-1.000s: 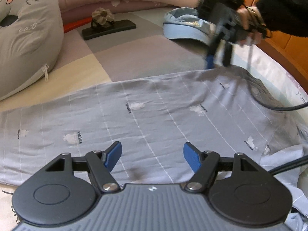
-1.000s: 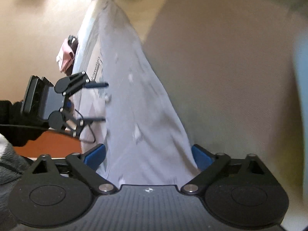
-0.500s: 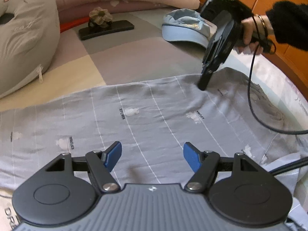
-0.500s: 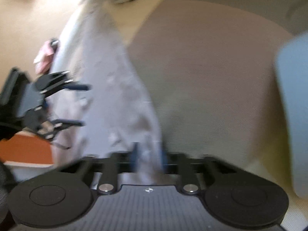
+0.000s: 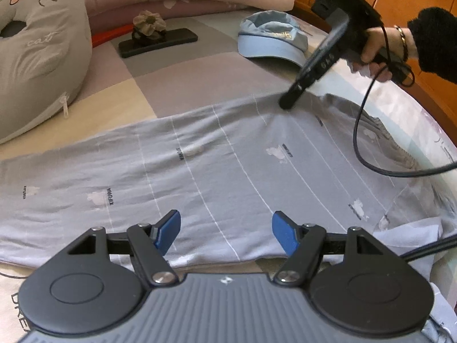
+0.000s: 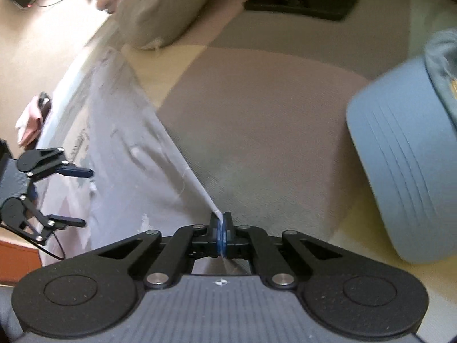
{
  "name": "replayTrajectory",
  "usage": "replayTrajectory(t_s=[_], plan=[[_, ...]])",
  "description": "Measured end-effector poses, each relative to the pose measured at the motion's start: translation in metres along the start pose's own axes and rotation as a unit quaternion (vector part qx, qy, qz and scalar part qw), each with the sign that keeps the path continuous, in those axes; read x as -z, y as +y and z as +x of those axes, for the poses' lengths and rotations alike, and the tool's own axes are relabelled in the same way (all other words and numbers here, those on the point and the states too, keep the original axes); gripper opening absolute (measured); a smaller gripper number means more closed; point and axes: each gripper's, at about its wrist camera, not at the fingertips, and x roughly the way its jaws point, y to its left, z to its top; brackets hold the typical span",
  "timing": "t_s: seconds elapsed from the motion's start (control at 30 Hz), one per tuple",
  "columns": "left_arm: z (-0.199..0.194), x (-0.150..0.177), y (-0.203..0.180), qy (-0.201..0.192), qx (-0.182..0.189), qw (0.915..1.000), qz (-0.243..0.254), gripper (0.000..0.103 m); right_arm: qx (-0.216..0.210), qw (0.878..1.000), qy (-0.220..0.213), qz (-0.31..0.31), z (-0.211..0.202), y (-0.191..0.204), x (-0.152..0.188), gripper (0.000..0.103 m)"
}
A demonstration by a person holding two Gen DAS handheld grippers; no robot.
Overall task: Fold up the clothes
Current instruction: 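Grasp the grey pants edge with the right tool, pull it straight, release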
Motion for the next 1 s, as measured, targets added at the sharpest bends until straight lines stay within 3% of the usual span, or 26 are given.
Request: replayTrajectory(t_s=[0.07,0.1,0.17,0.3,0.43,0.5,0.57,0.77,0.9,0.97,1.0], plan=[[0.000,-0.003,0.002,-0.004,-0.004,1.0000,0.003,0.072,0.024,1.000,-0.004,0.007,0.001,0.003,0.001,0.003],[0.000,-0.004,0.002,-0.006,-0.009,0.9999,0.008,0.072,0.034,0.999,-0.014,0.017,-0.003,0.004,0.001,0.009],[0.002,-0.008,0.004,-0.010,-0.022,0.9995,0.020,0.072,0.080,0.995,-0.057,0.027,-0.016,0.011,0.003,0.021],[0.010,-0.016,0.013,-0.011,-0.038,0.9986,0.033,0.072,0.118,0.984,-0.129,0.033,-0.038,0.044,0.022,0.026],[0.025,-0.015,0.021,-0.002,-0.048,0.9983,0.034,0.072,0.180,0.974,-0.131,0.036,-0.023,0.077,0.058,0.029],[0.034,-0.013,0.026,0.008,-0.063,0.9978,0.021,0.073,0.204,0.970,-0.118,0.056,-0.004,0.081,0.072,0.030],[0.039,-0.013,0.031,0.013,-0.081,0.9966,0.006,0.074,0.222,0.961,-0.135,0.092,0.009,0.075,0.083,0.031],[0.032,-0.020,0.028,0.007,-0.074,0.9973,-0.005,0.072,0.201,0.943,-0.198,0.175,-0.019,0.091,0.123,0.040],[0.038,-0.019,0.016,0.014,-0.062,0.9980,0.004,0.073,0.238,0.928,-0.196,0.208,-0.034,0.087,0.159,0.043],[0.043,-0.018,0.013,0.019,-0.059,0.9981,-0.001,0.073,0.244,0.921,-0.202,0.227,-0.035,0.067,0.168,0.043],[0.044,-0.017,0.013,0.017,-0.060,0.9980,-0.007,0.073,0.247,0.917,-0.206,0.236,-0.036,0.056,0.172,0.033]])
